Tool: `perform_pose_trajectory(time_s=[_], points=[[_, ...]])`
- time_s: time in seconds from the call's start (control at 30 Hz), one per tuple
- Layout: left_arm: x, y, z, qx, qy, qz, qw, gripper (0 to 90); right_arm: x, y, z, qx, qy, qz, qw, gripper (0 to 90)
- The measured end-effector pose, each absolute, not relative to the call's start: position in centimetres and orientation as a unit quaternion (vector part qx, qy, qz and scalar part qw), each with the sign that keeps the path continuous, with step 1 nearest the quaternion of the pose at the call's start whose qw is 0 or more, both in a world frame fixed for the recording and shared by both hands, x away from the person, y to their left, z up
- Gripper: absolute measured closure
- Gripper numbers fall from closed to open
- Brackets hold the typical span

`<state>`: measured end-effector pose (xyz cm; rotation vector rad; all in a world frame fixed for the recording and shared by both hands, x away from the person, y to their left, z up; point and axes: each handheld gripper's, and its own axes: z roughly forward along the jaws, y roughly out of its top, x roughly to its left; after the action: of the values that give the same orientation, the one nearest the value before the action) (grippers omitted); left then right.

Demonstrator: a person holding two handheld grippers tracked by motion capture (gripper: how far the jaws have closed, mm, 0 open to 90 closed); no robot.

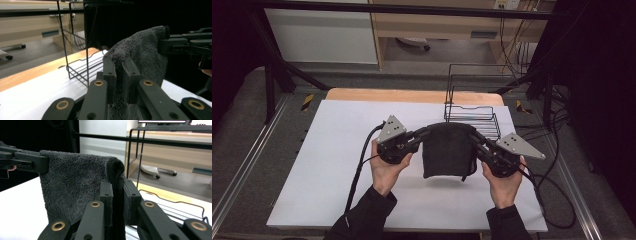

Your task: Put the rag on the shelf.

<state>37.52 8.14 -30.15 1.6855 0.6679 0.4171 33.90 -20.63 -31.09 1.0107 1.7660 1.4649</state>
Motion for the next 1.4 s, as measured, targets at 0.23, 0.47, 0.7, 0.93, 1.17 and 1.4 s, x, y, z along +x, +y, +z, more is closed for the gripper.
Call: perform_pose_trajectory(time_s=[0.23,0.47,0.7,0.93,1.17,1.4], points=[[38.2,7.0,-29.0,0.715,0.280,0.189,0.611,82.3,33.7,-21.3,-29.9,0.384,0.651,0.561,0.337,80.6],[38.8,5.9,-27.6,0.701,0.274,0.192,0.630,82.3,33.6,-22.0,-28.6,0.387,0.625,0.576,0.359,80.6],[39.6,4.8,-26.6,0.689,0.270,0.196,0.644,82.3,33.8,-22.7,-27.8,0.391,0.604,0.584,0.377,80.6],[40.4,3.9,-25.3,0.676,0.265,0.205,0.656,82.3,34.3,-23.0,-26.6,0.392,0.583,0.589,0.399,80.6],[41.2,3.1,-23.8,0.665,0.259,0.213,0.668,82.3,34.9,-23.5,-25.3,0.391,0.563,0.596,0.418,80.6],[42.0,2.4,-22.2,0.653,0.254,0.215,0.680,82.3,35.5,-24.0,-23.8,0.388,0.547,0.603,0.432,80.7]])
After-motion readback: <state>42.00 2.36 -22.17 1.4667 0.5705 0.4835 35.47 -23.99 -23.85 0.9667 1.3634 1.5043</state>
